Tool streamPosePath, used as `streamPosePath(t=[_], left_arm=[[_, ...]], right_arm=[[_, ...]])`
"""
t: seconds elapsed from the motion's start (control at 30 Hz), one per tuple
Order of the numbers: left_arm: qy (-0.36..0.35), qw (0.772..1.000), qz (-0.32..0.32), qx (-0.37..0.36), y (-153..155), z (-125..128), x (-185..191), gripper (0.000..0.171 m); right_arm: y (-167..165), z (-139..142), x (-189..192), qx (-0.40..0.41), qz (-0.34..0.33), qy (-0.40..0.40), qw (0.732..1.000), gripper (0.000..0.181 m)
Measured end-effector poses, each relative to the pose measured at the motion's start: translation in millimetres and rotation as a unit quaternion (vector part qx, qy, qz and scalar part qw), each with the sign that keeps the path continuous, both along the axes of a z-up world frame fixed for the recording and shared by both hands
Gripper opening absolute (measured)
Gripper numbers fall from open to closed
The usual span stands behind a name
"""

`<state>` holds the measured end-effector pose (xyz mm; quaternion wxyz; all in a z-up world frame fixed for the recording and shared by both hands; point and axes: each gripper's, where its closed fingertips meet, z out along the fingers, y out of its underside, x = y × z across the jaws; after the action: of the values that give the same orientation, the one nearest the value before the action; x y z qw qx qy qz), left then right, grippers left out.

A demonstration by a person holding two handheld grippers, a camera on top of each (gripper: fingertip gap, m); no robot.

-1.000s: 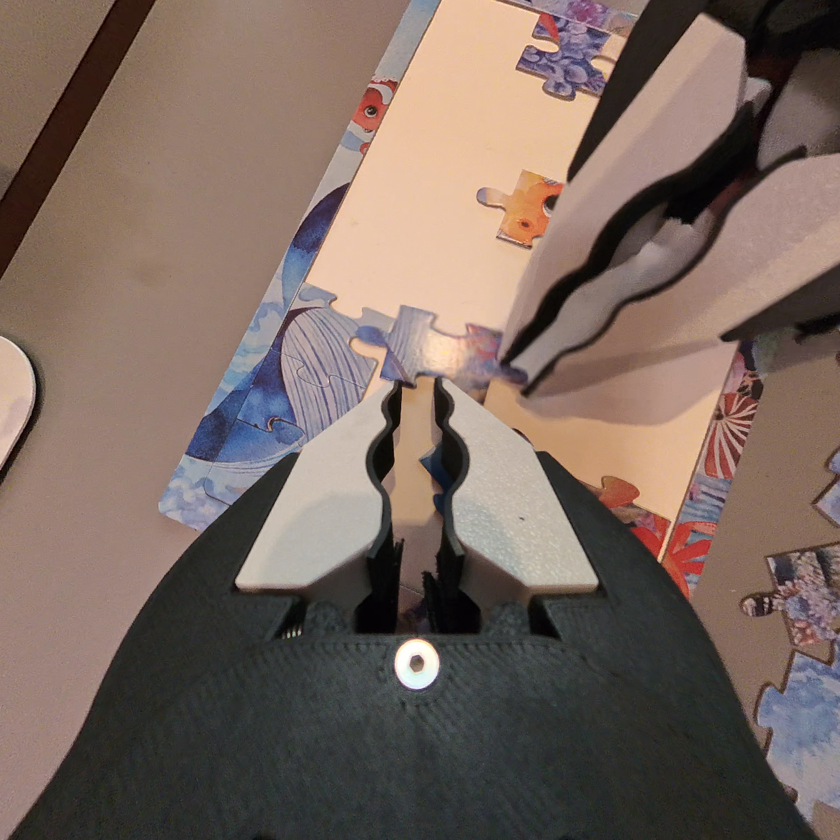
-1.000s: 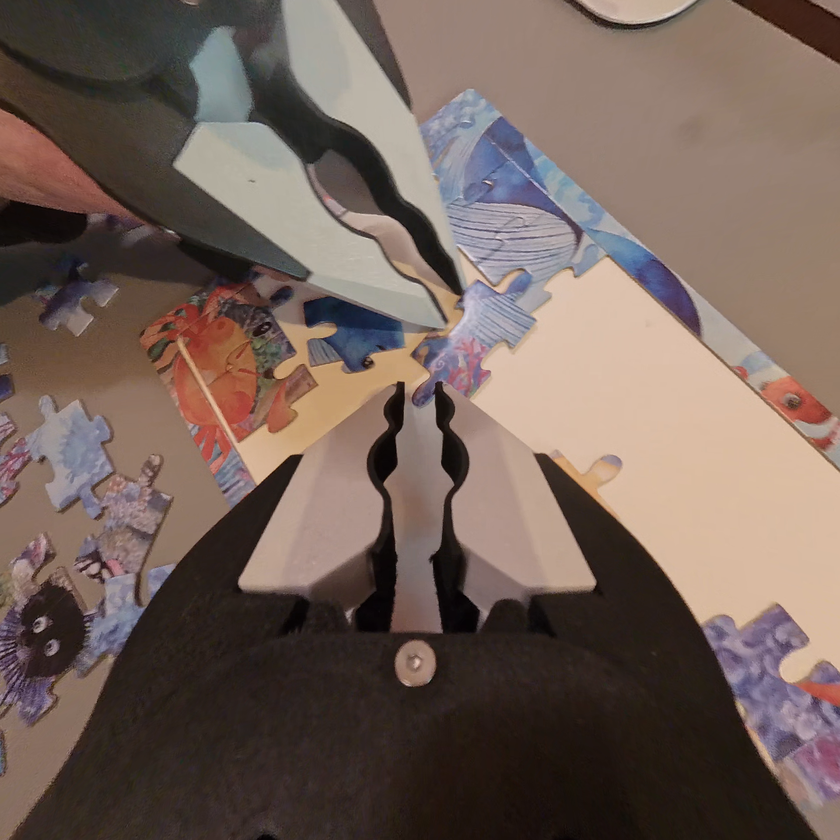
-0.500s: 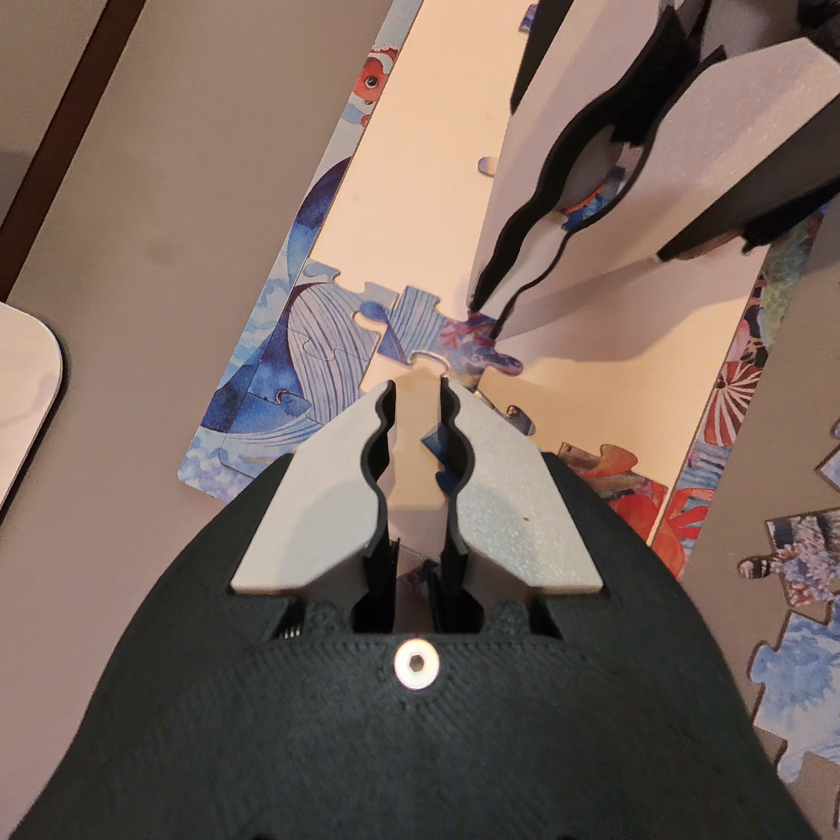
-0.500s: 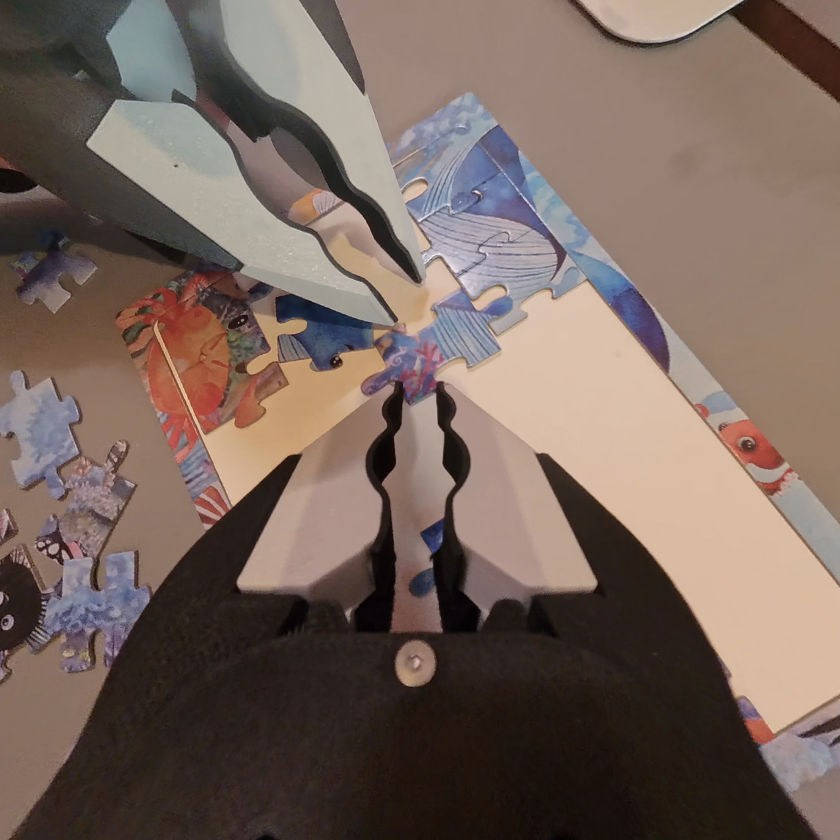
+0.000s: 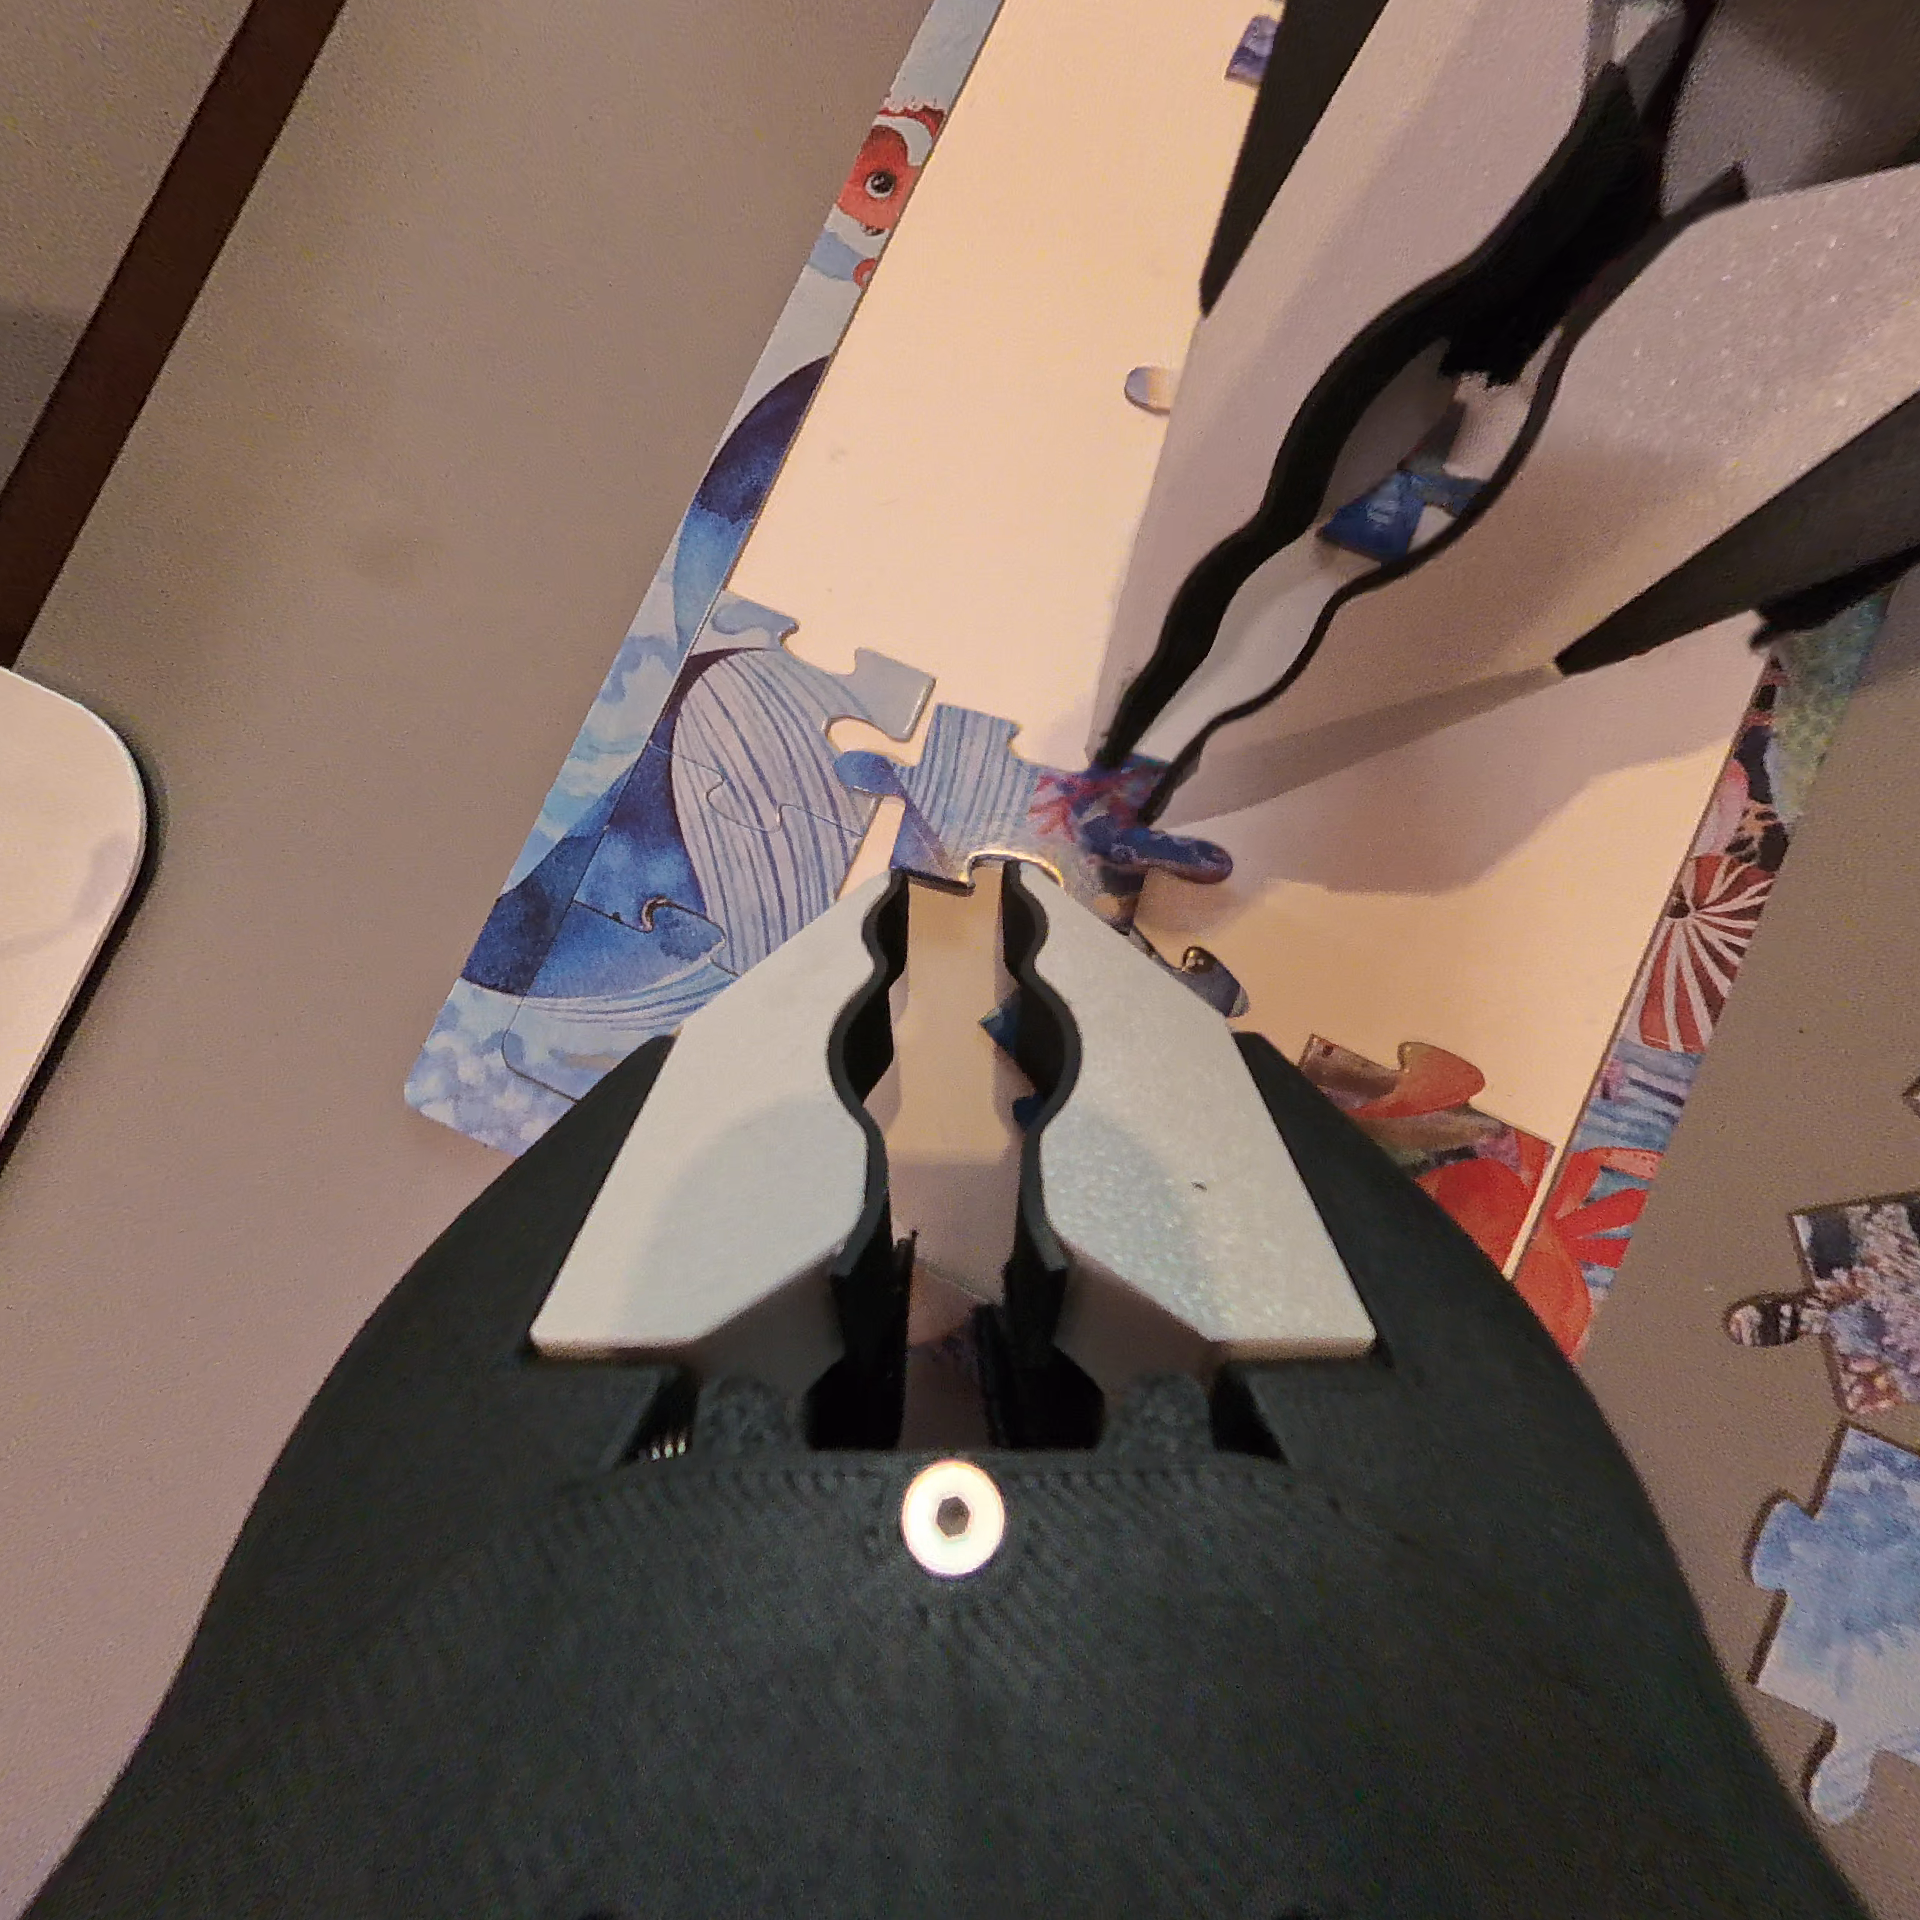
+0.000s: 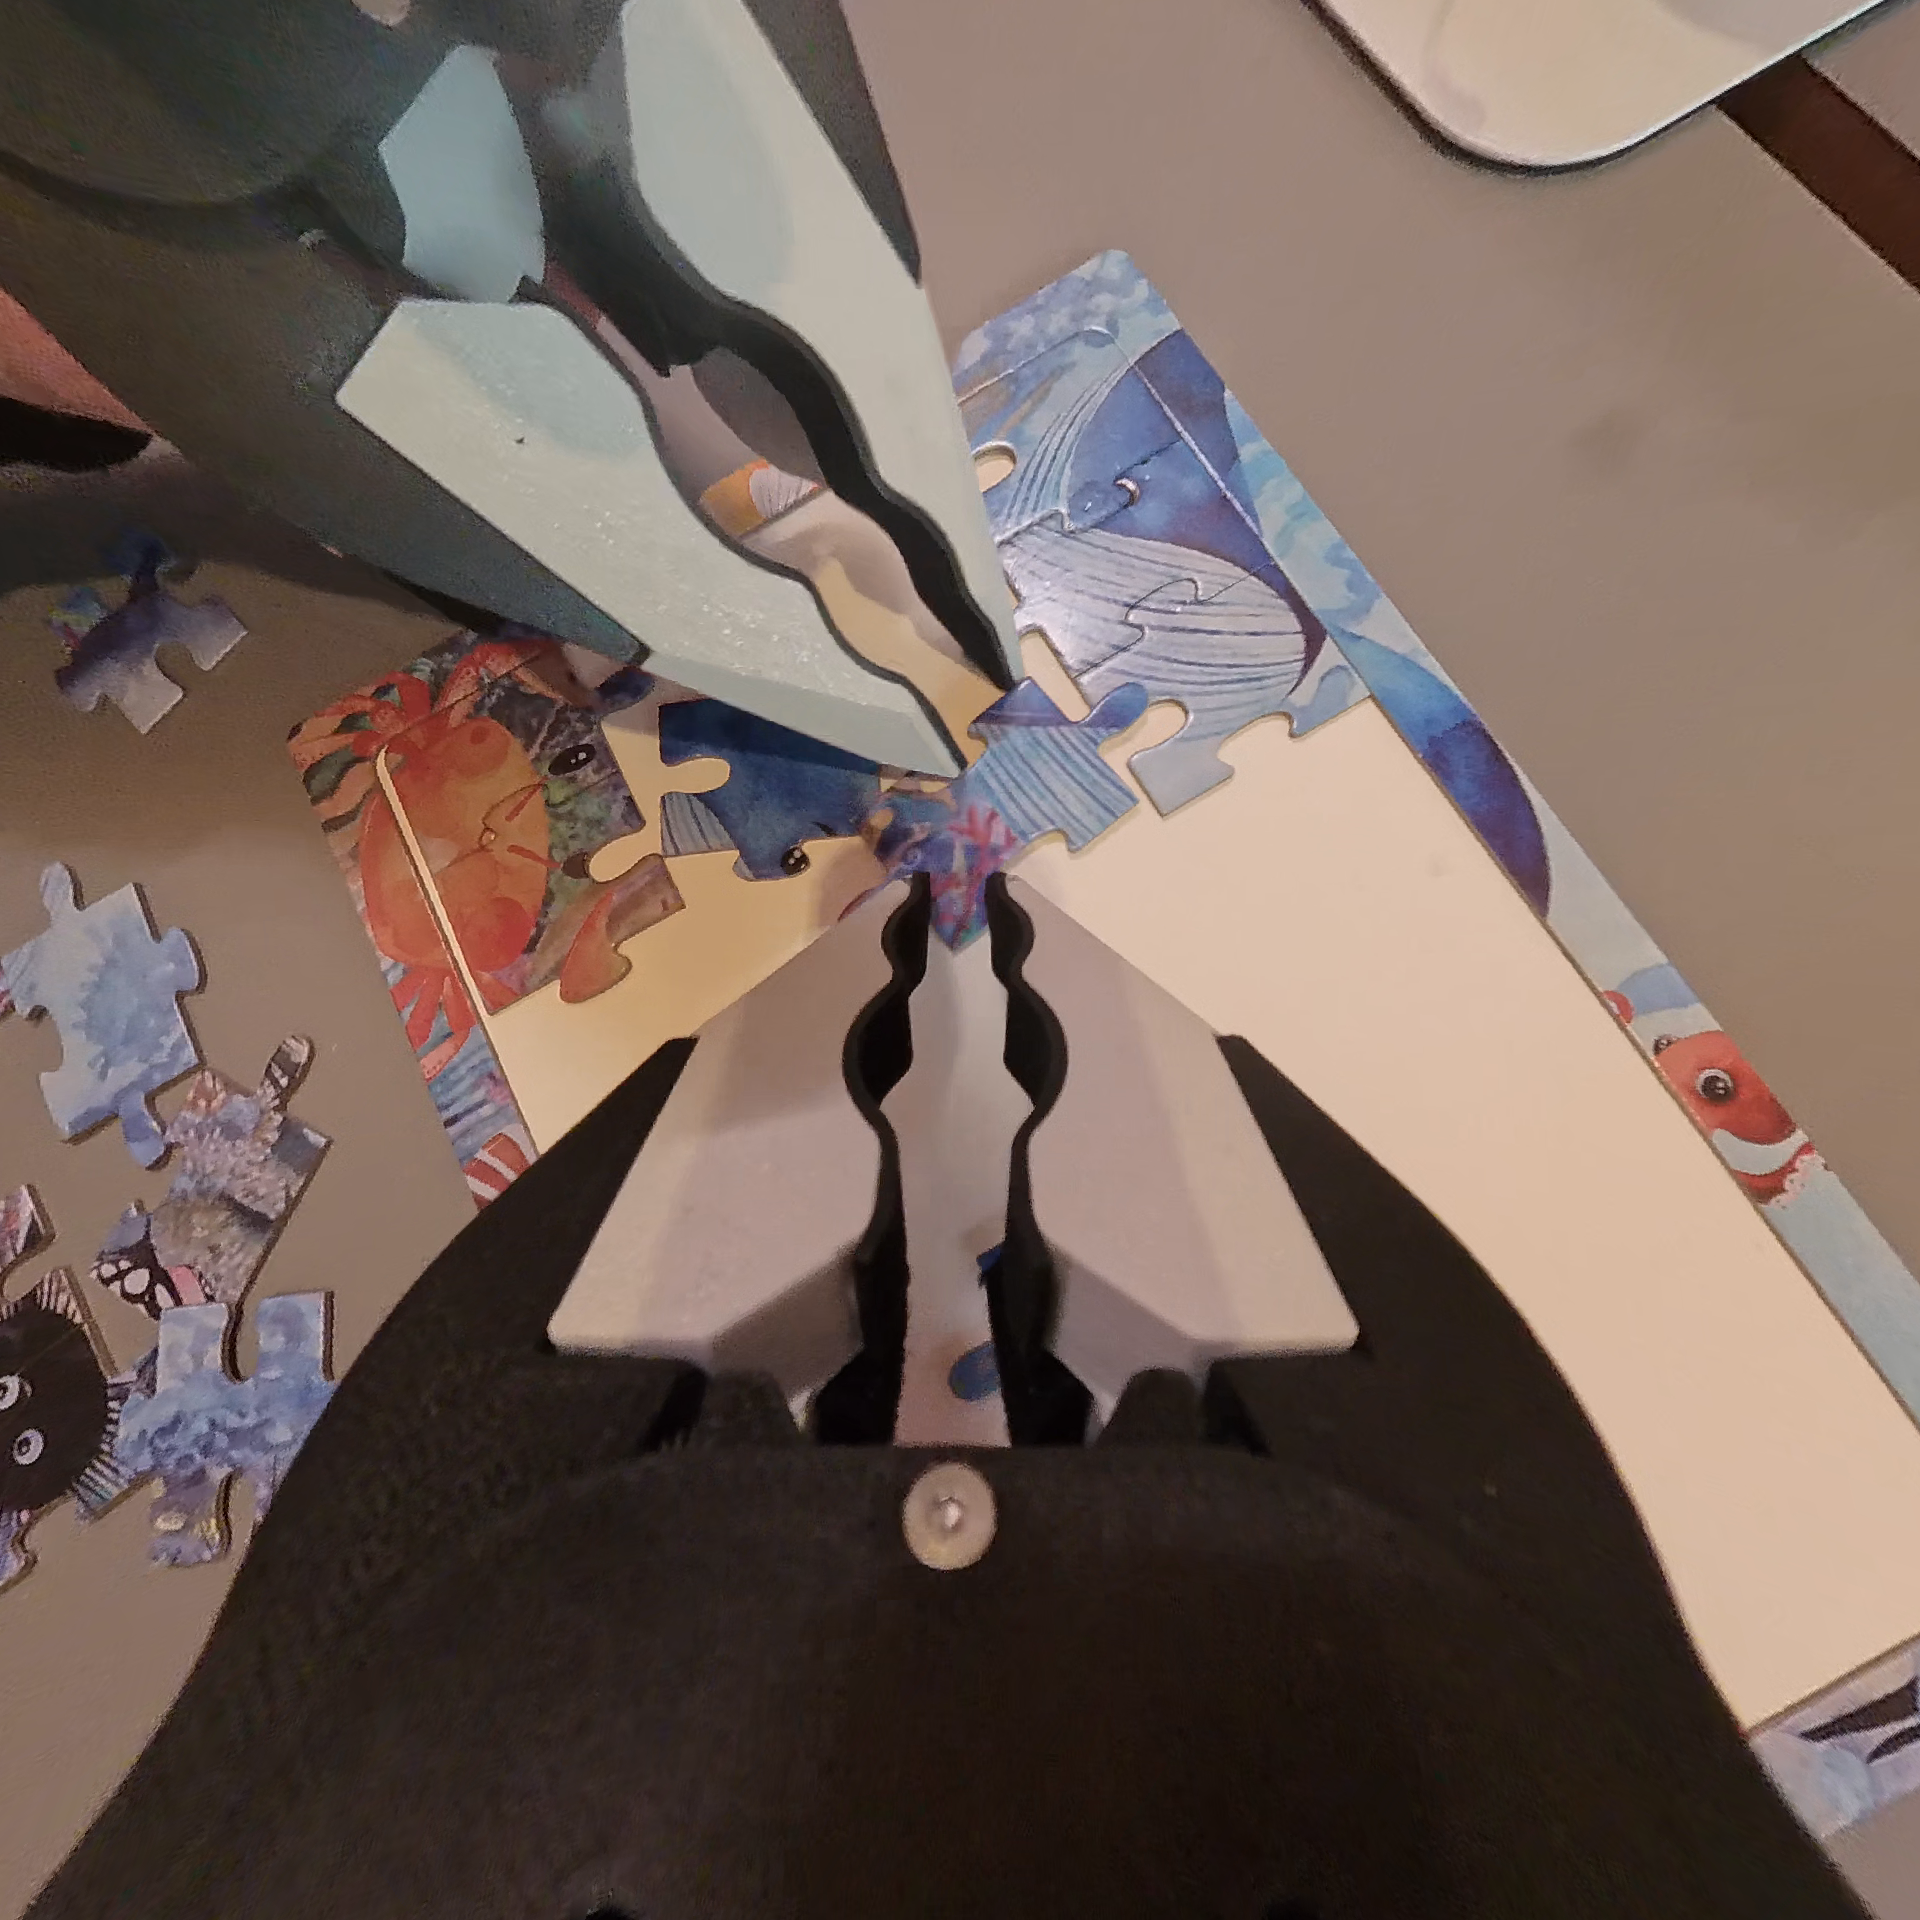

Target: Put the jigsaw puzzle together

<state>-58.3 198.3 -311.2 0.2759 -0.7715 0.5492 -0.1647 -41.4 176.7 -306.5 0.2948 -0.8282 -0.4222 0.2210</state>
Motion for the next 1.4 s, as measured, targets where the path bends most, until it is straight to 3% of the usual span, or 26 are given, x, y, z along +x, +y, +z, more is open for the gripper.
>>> streamPosePath(t=[0.53, 0.73, 0.87, 1.4], left_arm=[[0.009, 1.0, 0.015, 0.018, 9, 1, -4, 0.019], [-0.022, 0.996, -0.041, -0.078, -23, 16, -20, 0.028], [-0.003, 0.991, -0.064, -0.117, -37, 3, -25, 0.042], [-0.025, 0.987, -0.083, -0.133, -49, 5, -20, 0.035]], right_arm=[[1, 0, -7, 0.007, 0.008, -0.005, 1.0, 0.003], [3, 5, -6, 0.021, 0.033, -0.015, 0.999, 0.011], [-4, -2, -6, 0.018, 0.06, -0.031, 0.998, 0.016], [5, -2, -1, 0.041, 0.016, -0.027, 0.999, 0.008]])
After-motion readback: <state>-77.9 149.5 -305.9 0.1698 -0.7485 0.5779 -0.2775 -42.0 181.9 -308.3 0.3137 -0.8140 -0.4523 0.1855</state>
